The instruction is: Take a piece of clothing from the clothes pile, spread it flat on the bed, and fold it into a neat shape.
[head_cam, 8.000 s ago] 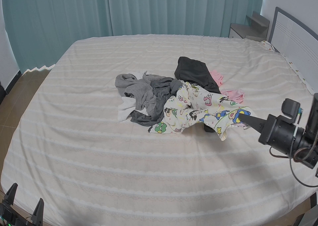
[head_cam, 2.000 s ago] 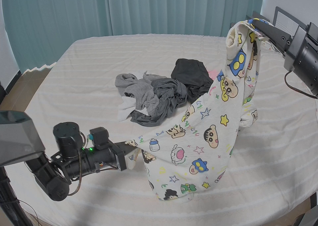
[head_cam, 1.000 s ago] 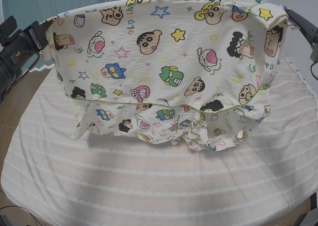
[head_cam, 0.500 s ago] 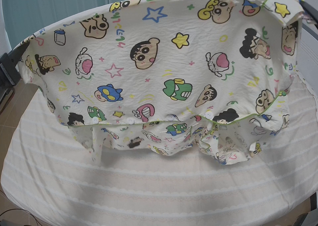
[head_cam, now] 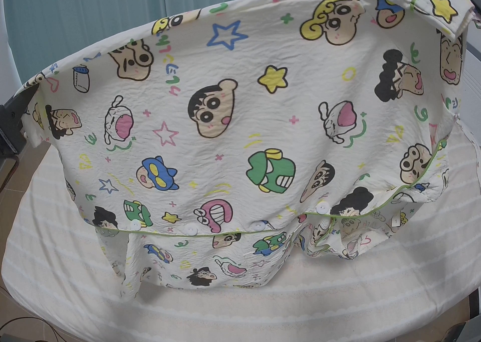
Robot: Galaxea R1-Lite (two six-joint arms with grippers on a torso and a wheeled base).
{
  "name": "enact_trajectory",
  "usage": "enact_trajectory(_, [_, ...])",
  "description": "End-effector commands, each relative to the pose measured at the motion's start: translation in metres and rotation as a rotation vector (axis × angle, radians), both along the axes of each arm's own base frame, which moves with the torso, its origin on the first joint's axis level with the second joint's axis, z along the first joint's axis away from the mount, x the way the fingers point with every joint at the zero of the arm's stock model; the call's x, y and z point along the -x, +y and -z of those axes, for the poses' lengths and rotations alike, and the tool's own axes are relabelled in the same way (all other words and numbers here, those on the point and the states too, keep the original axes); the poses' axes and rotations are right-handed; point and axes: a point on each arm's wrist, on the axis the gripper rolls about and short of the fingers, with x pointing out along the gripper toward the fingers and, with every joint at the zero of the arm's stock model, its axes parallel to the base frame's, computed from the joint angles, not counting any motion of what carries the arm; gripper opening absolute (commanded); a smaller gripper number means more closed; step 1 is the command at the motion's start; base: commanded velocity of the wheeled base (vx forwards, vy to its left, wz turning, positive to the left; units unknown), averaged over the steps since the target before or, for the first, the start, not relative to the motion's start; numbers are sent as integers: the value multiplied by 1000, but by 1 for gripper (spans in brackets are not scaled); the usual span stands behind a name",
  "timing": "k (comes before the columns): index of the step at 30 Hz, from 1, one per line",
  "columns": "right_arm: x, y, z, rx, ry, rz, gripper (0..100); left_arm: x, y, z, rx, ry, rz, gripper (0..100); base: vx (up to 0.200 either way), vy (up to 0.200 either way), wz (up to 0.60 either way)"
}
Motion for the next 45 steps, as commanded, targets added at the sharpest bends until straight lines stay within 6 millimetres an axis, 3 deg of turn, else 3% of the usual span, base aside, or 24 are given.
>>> enact_trajectory(1, [1, 1, 0, 0, -2, -9, 0, 0, 0, 0, 1, 1, 0, 0, 0, 0, 0])
enact_trajectory(15, [-4, 3, 22, 35, 69, -3, 0, 1, 0, -4, 4, -13, 5, 0, 0, 0, 0])
enact_trajectory(33, [-8, 5, 32, 58, 101, -14, 0, 3, 2, -8, 8, -29, 3, 0, 0, 200, 0])
enact_trajectory(45, [-6, 5, 28, 58, 80, -38, 0, 3, 3, -9, 11, -32, -12, 0, 0, 200, 0])
